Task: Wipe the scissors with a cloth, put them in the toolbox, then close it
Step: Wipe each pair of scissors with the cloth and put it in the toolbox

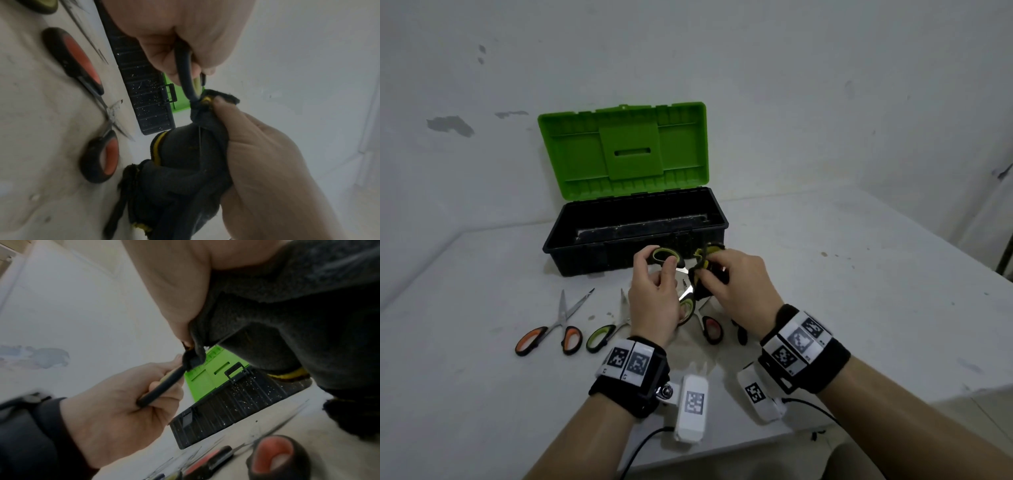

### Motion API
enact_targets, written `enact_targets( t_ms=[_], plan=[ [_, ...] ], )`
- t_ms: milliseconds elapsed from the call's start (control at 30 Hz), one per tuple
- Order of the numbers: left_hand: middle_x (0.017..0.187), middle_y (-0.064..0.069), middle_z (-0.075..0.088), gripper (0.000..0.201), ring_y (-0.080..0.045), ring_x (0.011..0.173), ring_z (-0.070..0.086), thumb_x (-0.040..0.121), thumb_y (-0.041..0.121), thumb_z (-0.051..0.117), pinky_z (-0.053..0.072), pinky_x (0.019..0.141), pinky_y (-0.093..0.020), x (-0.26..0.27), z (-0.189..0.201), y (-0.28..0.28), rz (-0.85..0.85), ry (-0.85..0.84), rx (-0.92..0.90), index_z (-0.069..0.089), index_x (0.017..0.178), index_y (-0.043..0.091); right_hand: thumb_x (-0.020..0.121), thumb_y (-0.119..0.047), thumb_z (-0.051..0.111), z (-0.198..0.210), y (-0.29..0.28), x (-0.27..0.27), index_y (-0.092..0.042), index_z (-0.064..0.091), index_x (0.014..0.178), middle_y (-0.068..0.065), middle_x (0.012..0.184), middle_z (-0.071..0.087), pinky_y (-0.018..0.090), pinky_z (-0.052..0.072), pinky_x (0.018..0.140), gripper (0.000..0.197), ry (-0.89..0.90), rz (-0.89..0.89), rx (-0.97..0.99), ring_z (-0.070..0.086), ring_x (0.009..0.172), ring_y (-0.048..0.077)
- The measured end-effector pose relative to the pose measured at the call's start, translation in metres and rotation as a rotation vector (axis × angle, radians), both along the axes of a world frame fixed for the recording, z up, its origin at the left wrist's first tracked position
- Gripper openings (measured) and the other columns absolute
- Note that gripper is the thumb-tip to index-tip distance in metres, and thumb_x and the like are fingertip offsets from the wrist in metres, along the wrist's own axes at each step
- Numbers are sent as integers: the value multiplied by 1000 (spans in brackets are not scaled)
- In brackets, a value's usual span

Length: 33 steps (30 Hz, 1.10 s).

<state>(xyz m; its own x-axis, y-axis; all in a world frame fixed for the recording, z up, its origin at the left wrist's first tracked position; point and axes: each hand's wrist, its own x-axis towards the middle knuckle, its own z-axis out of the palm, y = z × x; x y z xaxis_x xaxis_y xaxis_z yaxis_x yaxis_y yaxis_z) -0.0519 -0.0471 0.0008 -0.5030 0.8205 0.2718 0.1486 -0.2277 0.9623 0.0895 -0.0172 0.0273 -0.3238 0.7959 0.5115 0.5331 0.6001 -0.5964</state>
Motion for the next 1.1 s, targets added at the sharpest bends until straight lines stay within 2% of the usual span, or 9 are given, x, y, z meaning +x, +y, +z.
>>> enact_targets(
  t_ms=[67, 100, 233, 333, 533, 633, 833, 1000, 1100],
  plan=[
    [63, -4, 50, 15, -17, 45, 41, 100, 35, 54, 44, 44, -33, 0, 0, 0, -9, -17, -5, 51, 114, 41, 89, -23, 67, 2, -2, 1, -24, 47, 105, -3, 78, 65, 29, 49, 60, 26, 44, 13, -23, 60, 65, 16],
    [63, -4, 50, 17, -16, 44, 40, 101, 35, 54, 43, 43, -30, 1, 0, -1, -13, -27, -4, 50, 116, 38, 88, -21, 68, 2, -1, 3, -25, 46, 108, -5, 79, 64, 29, 50, 61, 30, 48, 22, -1, 60, 66, 15],
    [63, -5, 48, 18, -13, 41, 37, 101, 33, 54, 38, 40, -26, 1, 0, 1, -15, -55, 6, 49, 119, 35, 86, -18, 73, 0, 0, 6, -12, 73, 105, 4, 99, 63, 30, 53, 79, 20, -20, 24, 142, 62, 85, 17],
    [63, -3, 48, 20, -12, 41, 38, 101, 34, 54, 39, 41, -26, 0, -1, 2, -18, -71, -8, 49, 120, 34, 90, -20, 68, -2, -2, 6, -12, 69, 120, 6, 109, 59, 34, 53, 84, 31, -173, 85, 112, 62, 93, 22],
    [57, 3, 47, 18, -12, 40, 37, 101, 35, 54, 38, 41, -26, 2, -2, 2, -33, -54, -1, 50, 119, 35, 92, -13, 62, 2, 0, 6, -7, 74, 105, 9, 103, 67, 47, 55, 74, 18, -139, 40, 154, 66, 87, 30],
    [57, 1, 46, 21, -13, 40, 35, 101, 34, 54, 36, 41, -26, 1, 1, 4, -17, -55, 11, 49, 121, 33, 91, -15, 62, -1, -8, 0, -7, 75, 103, 8, 101, 67, 46, 56, 70, 20, -157, 92, 199, 67, 83, 30],
    [59, -1, 45, 19, -15, 43, 35, 100, 35, 54, 40, 45, -30, -1, -3, -2, -39, -60, 11, 51, 119, 38, 90, -11, 66, 0, 10, 20, -10, 76, 104, 6, 104, 70, 44, 55, 80, 18, -69, -19, 152, 67, 91, 26],
    [58, 2, 45, 19, -14, 43, 37, 101, 35, 54, 40, 44, -32, 1, -3, -1, -50, -60, 8, 51, 119, 38, 90, -15, 66, -3, -3, 14, -11, 76, 104, 5, 101, 69, 42, 56, 76, 18, -144, 126, 177, 68, 87, 25],
    [59, 1, 44, 18, -13, 43, 36, 101, 33, 53, 39, 41, -27, 1, -3, -3, -49, -60, 3, 51, 119, 36, 91, -16, 64, 2, 10, 26, -15, 77, 102, 4, 99, 68, 38, 53, 79, 17, -129, 7, 98, 65, 88, 24]
  ],
)
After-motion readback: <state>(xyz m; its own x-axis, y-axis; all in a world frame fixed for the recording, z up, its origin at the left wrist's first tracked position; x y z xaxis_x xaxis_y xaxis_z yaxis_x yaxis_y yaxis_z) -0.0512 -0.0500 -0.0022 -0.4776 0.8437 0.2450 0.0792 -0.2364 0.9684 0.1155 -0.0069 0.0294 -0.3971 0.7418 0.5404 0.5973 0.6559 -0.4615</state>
